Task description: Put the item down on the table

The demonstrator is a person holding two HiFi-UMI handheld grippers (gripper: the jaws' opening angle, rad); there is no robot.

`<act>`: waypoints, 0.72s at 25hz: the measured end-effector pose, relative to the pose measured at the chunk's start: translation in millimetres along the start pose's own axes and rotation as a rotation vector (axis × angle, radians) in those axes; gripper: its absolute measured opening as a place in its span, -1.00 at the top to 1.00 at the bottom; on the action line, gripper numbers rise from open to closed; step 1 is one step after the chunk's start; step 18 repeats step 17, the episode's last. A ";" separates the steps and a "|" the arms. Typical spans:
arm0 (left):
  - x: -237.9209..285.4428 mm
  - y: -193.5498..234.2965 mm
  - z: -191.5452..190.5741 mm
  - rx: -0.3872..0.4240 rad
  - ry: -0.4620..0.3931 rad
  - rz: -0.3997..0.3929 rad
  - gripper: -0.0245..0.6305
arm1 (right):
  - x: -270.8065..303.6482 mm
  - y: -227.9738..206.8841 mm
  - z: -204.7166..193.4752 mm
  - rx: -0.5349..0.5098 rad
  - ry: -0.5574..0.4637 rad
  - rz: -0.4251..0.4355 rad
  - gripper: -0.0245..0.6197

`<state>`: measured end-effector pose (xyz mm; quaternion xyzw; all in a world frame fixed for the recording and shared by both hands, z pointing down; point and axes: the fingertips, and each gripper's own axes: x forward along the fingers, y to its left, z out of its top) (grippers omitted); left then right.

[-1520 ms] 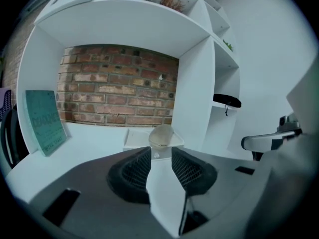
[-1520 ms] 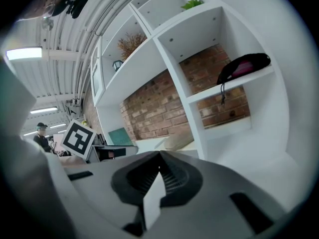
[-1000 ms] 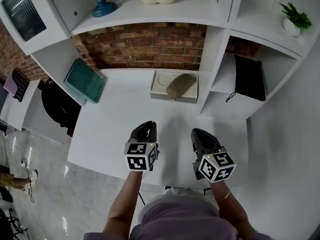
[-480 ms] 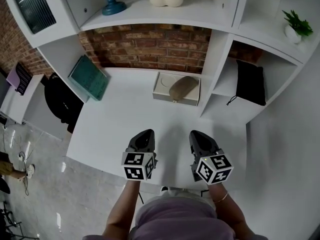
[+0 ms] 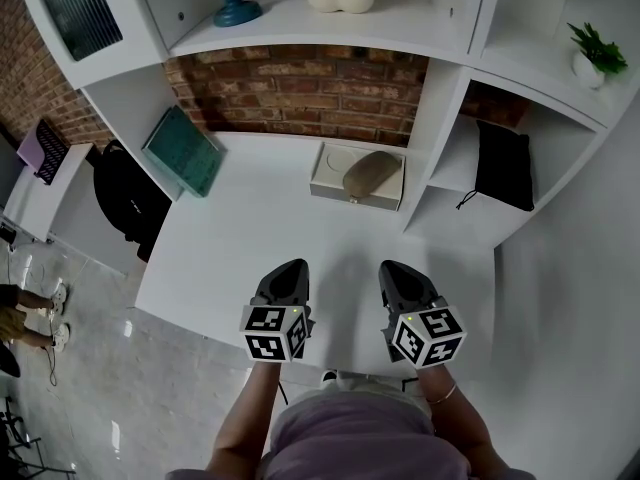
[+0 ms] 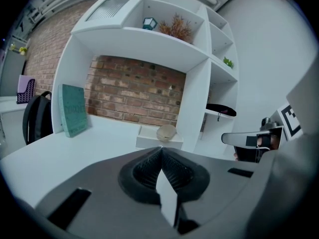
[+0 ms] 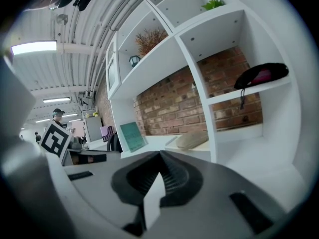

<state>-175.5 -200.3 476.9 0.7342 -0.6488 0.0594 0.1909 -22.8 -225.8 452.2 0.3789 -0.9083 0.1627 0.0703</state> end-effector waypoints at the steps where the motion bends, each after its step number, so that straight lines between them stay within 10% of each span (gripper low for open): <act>1: -0.3 0.5 -0.2 0.001 -0.001 0.001 0.93 | -0.5 -0.6 0.0 0.000 -0.001 -0.002 0.92; 18: -0.6 0.7 -7.1 -0.008 0.013 0.001 0.93 | -2.2 -4.2 -3.7 0.016 0.000 -0.015 0.92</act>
